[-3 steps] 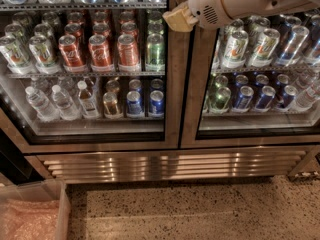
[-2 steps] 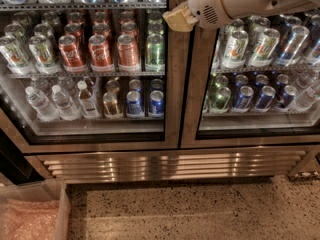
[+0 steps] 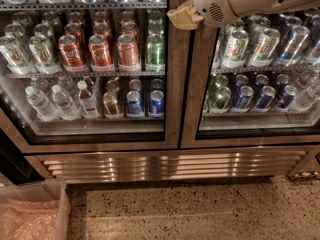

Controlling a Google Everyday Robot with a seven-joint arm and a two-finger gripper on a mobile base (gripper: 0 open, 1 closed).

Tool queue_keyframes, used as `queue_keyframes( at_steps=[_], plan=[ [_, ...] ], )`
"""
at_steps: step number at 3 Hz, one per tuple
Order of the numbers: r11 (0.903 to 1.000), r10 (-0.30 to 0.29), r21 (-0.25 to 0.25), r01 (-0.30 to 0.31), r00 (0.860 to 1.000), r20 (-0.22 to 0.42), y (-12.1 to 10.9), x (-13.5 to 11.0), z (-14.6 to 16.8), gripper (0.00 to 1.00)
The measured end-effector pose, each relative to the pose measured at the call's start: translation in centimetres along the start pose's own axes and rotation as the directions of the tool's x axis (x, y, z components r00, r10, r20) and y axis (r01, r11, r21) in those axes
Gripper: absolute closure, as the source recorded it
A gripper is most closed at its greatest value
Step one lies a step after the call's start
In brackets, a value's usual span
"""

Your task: Open left fridge door

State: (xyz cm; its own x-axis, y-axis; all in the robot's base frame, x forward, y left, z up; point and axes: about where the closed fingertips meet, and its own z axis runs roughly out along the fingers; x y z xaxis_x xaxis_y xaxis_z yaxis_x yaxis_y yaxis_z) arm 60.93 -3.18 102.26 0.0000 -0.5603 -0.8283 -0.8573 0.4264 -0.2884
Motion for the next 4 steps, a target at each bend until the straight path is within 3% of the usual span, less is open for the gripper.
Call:
queue_keyframes(
  at_steps=[1, 4],
  plan=[
    [1.0000, 0.000, 0.000, 0.000, 1.000, 0.000, -1.90, 0.48, -0.38, 1.00],
    [1.0000, -0.002, -0.004, 0.002, 1.000, 0.003, -2.01, 0.43, -0.41, 1.00]
  ],
)
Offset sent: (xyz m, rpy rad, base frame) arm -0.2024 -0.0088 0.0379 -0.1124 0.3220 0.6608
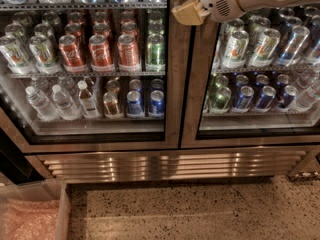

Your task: Open left fridge door

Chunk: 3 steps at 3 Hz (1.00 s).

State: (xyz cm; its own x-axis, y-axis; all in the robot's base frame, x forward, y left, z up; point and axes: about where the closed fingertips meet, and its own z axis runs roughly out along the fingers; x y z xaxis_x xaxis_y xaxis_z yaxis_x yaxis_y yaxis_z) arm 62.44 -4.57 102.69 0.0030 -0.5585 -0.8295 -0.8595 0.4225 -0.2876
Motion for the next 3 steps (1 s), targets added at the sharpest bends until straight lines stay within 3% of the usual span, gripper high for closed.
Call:
queue_keyframes(
  at_steps=[3],
  plan=[
    [1.0000, -0.003, -0.009, 0.003, 1.000, 0.003, -0.14, -0.07, -0.10, 1.00]
  ],
)
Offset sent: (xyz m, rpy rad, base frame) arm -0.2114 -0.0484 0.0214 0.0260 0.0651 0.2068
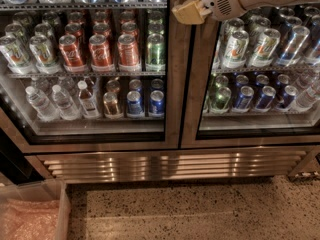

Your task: Open left fridge door

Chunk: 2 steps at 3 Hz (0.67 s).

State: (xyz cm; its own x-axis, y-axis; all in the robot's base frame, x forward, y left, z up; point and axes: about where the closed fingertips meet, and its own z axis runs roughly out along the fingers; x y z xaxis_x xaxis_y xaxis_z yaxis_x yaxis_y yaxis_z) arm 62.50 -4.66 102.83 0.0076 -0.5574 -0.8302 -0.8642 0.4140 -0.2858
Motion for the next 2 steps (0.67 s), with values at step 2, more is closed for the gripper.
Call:
queue_keyframes(
  at_steps=[2],
  plan=[
    [1.0000, 0.000, -0.001, 0.000, 1.000, 0.000, -0.09, 0.04, -0.02, 1.00]
  ],
)
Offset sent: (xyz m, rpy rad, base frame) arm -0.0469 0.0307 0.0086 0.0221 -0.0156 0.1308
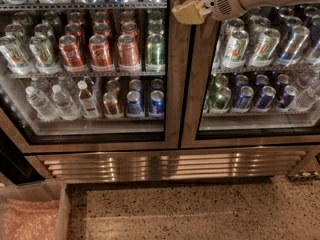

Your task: Open left fridge door

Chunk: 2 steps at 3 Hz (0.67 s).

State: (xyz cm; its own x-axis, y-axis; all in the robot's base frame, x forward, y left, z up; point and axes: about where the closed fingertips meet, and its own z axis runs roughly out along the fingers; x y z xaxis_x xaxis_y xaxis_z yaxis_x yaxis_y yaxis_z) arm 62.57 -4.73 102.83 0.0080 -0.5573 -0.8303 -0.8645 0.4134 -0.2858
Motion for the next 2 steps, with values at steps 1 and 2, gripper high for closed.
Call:
queue_keyframes(
  at_steps=[1, 2],
  plan=[
    [1.0000, -0.004, 0.000, 0.004, 1.000, 0.011, 0.01, -0.11, -0.04, 1.00],
    [1.0000, -0.004, 0.000, 0.004, 1.000, 0.011, 0.02, -0.12, -0.04, 1.00]
  ],
)
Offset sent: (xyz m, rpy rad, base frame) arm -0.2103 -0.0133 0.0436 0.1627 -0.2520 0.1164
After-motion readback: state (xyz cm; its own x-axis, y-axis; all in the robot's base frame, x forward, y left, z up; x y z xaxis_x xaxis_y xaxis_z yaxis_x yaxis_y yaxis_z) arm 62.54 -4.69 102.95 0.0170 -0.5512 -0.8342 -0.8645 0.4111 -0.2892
